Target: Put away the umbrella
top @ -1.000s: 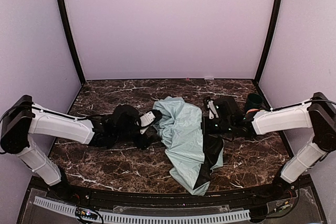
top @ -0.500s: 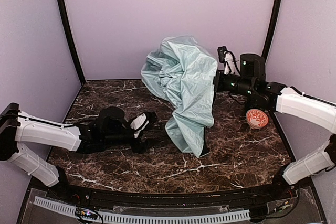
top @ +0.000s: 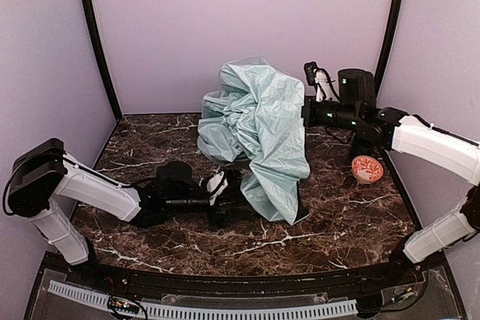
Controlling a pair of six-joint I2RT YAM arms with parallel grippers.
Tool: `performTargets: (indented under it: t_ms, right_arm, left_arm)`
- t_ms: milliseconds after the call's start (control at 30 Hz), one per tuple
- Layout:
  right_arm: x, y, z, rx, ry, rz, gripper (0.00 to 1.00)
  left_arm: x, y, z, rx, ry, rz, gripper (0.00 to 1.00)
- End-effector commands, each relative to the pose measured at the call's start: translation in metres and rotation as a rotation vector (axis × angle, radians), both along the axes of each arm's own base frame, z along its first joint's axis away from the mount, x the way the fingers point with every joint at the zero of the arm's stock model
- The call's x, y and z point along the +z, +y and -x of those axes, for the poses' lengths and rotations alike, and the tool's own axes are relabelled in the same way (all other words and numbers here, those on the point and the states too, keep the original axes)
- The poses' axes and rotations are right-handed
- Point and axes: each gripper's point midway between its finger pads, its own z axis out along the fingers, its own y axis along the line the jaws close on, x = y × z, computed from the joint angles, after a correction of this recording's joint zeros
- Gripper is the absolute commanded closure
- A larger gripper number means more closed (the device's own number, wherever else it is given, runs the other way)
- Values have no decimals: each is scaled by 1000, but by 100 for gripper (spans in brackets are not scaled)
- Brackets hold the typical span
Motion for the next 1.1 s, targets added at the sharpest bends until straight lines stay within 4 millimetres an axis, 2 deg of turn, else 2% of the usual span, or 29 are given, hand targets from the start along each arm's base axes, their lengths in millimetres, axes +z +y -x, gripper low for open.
performTargets:
  t_ms: [0, 133, 267, 467, 567, 600, 767, 833, 933, 1067]
  right_arm:
    - [53, 6, -11, -9, -89, -142, 98]
    - [69, 15, -6, 48, -102, -178, 99]
    - [85, 17, -3, 69, -108, -174, 99]
    - [87, 20, -3, 78, -95, -180, 100]
    - [88, 22, 0, 97, -92, -181, 100]
    - [88, 23, 1, 102, -92, -180, 100]
    - [89, 23, 8, 129, -84, -164, 100]
    - [90, 24, 14, 159, -74, -153, 100]
    - [86, 25, 26, 195, -55, -118, 100]
    - [69, 19, 41, 200, 1, -57, 100]
  left_arm:
    - [23, -19, -9, -16, -137, 114, 22]
    - [27, -16, -31, 91, -261, 162, 14]
    - [40, -17, -21, 41, -330, 239, 8]
    - [41, -36, -19, -20, -295, 278, 10]
    - [45, -44, -27, -6, -299, 280, 21]
    - [47, -47, -29, -6, -306, 281, 28]
    - [45, -55, -41, 19, -347, 264, 74]
    - [33, -56, -54, 63, -373, 229, 88]
    - [24, -47, -79, 161, -429, 199, 96]
    - [27, -20, -124, 329, -484, 191, 100]
